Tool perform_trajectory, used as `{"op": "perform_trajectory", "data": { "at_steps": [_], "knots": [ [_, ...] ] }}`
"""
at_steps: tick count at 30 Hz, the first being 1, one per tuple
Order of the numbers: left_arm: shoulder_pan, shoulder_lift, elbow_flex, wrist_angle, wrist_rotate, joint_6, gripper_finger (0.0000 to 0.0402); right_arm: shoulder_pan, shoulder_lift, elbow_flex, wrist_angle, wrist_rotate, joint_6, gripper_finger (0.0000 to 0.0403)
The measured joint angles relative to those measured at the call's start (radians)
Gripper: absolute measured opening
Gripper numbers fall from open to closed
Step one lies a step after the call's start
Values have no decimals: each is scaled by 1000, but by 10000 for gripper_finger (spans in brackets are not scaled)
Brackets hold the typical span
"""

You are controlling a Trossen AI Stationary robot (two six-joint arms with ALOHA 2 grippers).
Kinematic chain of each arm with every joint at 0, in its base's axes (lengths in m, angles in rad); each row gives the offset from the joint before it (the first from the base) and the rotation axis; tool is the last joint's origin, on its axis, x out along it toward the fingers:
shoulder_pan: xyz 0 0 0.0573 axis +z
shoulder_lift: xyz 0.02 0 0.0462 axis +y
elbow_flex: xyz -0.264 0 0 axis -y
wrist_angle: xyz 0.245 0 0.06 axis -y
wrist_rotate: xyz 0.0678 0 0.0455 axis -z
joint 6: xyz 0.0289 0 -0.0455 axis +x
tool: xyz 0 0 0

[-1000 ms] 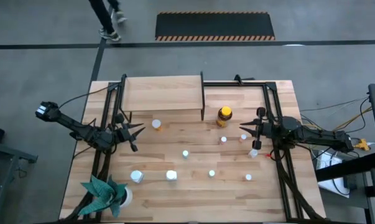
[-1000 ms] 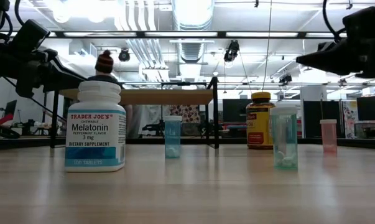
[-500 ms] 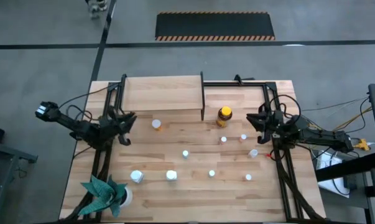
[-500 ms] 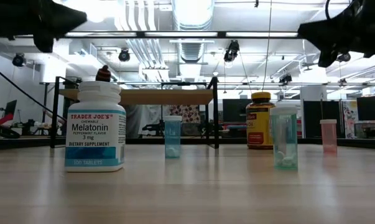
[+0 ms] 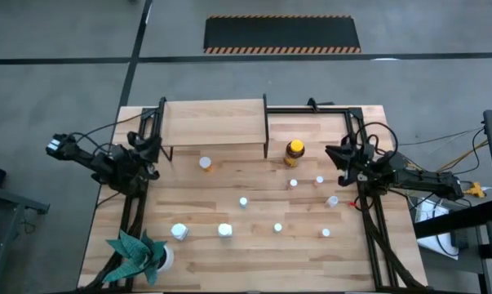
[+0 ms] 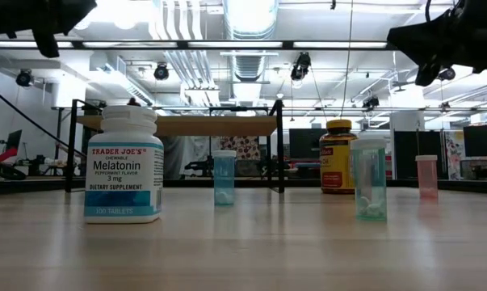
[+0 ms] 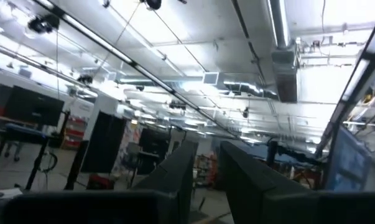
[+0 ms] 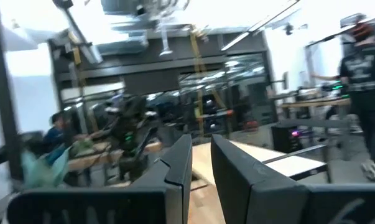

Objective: Pick and place medicine bottles onto shelf by color
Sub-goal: Put the yellow pill bottle on the shelf

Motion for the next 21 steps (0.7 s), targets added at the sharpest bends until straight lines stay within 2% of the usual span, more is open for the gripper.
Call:
{"op": "perform_trajectory", "data": {
  "at_steps": [4, 8, 12, 16, 21],
  "knots": [
    [0, 5, 0, 1, 3, 85, 63, 0, 19, 0, 70, 15, 7, 52],
    [0, 11, 0, 2, 5, 92, 63, 0, 70, 0, 205, 17, -10, 52],
    [0, 11, 0, 1, 60, 92, 63, 0, 136, 4, 315, 13, -52, 52],
    [0, 10, 0, 1, 127, 93, 63, 0, 221, 57, 308, 12, -70, 52],
    [0, 9, 0, 2, 143, 140, 63, 0, 351, 189, 233, 22, -103, 52]
  ]
}}
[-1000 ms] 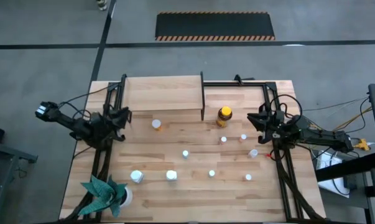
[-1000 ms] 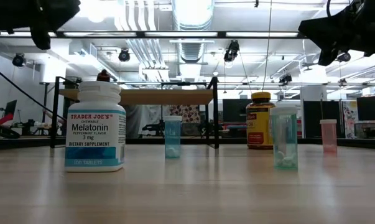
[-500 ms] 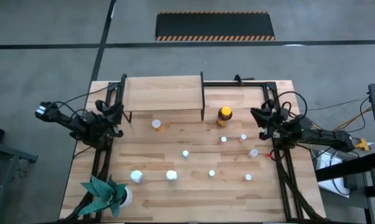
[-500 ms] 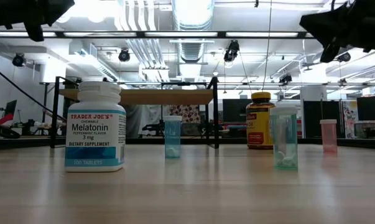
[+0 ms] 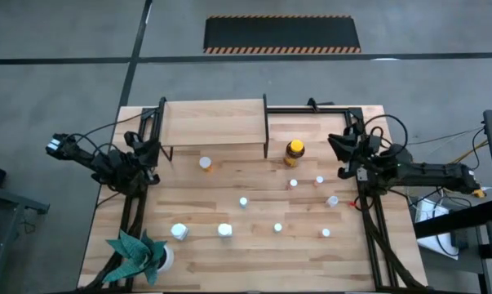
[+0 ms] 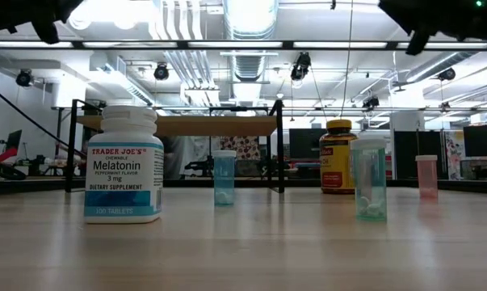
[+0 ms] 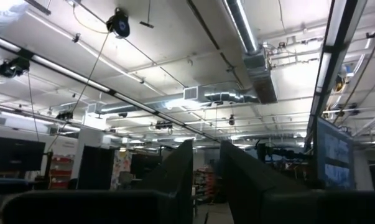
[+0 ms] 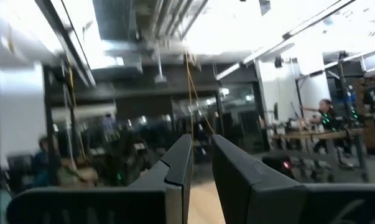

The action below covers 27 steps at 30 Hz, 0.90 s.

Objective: Pick and place medicine bottles onto shelf by color
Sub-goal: Put the yellow pill bottle on the shelf

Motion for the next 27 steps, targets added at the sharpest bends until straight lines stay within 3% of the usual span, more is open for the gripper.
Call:
{"op": "perform_trajectory", "data": {
  "at_steps": [7, 15, 22, 27],
  "knots": [
    [0, 0, 0, 3, 0, 12, 63, 0, 173, 282, -395, 125, -8, 72],
    [0, -1, 0, -2, 0, 11, 63, -2, 344, 544, -792, 190, 22, 196],
    [0, 2, -2, -3, -1, 10, 63, -13, 465, 580, -975, 194, 15, 303],
    [0, 2, -2, -3, -5, 10, 63, -37, 528, 559, -1023, 190, 16, 343]
  ]
}}
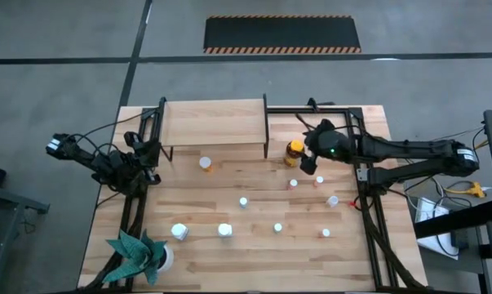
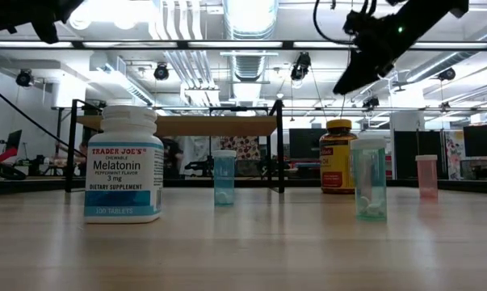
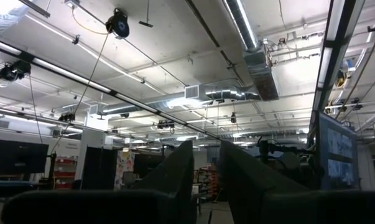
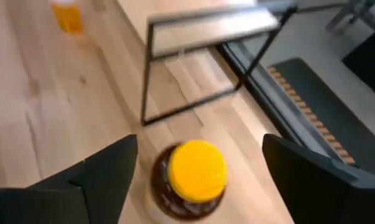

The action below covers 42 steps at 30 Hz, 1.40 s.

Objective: Pick and place medicine bottles onto shelf by color
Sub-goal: Put the yellow pill bottle on the shelf

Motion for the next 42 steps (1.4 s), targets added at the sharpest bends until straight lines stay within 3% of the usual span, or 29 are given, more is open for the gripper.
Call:
{"op": "perform_trajectory", "data": {
  "at_steps": [8, 24, 29, 36, 42],
  "knots": [
    [0, 0, -1, 0, -2, 0, 63, -66, 51, -46, 37, -18, 0, 339],
    [0, 0, -1, 0, -5, -1, 63, -158, 55, -262, 386, -174, 72, 319],
    [0, 0, -1, 0, -5, -1, 63, -158, 55, -297, 437, -174, 74, 285],
    [0, 0, -1, 0, -5, -1, 63, -158, 55, -293, 435, -178, 73, 201],
    [0, 0, -1, 0, -5, -1, 63, -158, 32, -219, 330, -202, 59, 200]
  ]
}}
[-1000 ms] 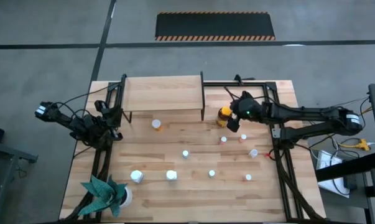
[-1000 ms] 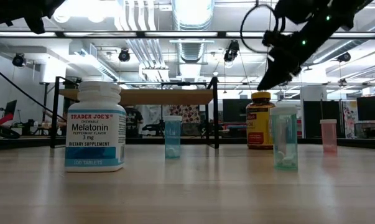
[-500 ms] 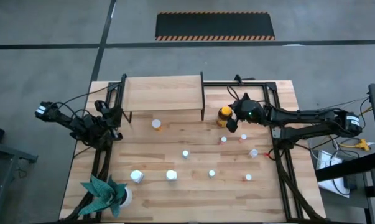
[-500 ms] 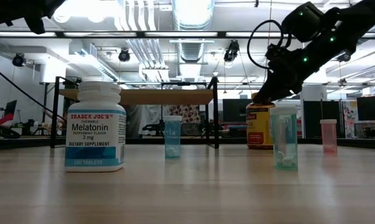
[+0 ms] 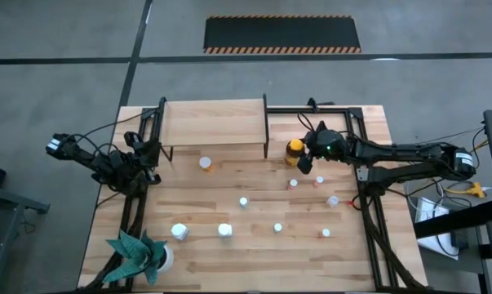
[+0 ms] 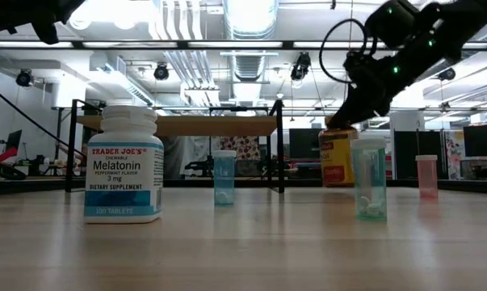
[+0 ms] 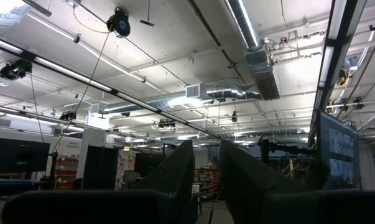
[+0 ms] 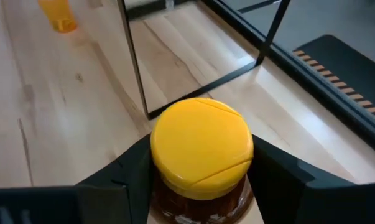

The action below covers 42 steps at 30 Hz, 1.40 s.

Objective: Pick and place medicine bottles onto shelf by color
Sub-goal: Put the yellow pill bottle on the shelf

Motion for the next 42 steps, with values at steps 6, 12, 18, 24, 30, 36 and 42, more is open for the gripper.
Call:
{"op": "perform_trajectory", "data": {
  "at_steps": [6, 12, 18, 24, 30, 36, 42],
  "knots": [
    [0, 0, 0, 0, 0, 0, 63, -3, -16, 262, -293, 10, -59, 212],
    [0, 0, 0, 0, 0, 0, 63, -17, 38, 602, -460, -53, -109, 215],
    [0, 0, 0, 0, 0, 0, 63, -23, 183, 875, -473, -336, -168, 202],
    [0, 0, 0, 0, 0, 0, 63, -28, 415, 1057, -474, -589, -296, 202],
    [0, 0, 0, 0, 0, 0, 63, -54, 657, 1235, -469, -741, -441, 203],
    [0, 0, -1, 0, 0, 0, 63, -111, 868, 1442, -477, -864, -502, 204],
    [0, 0, -1, -1, 0, 0, 63, -181, 1036, 1624, -483, -1003, -501, 205]
  ]
}}
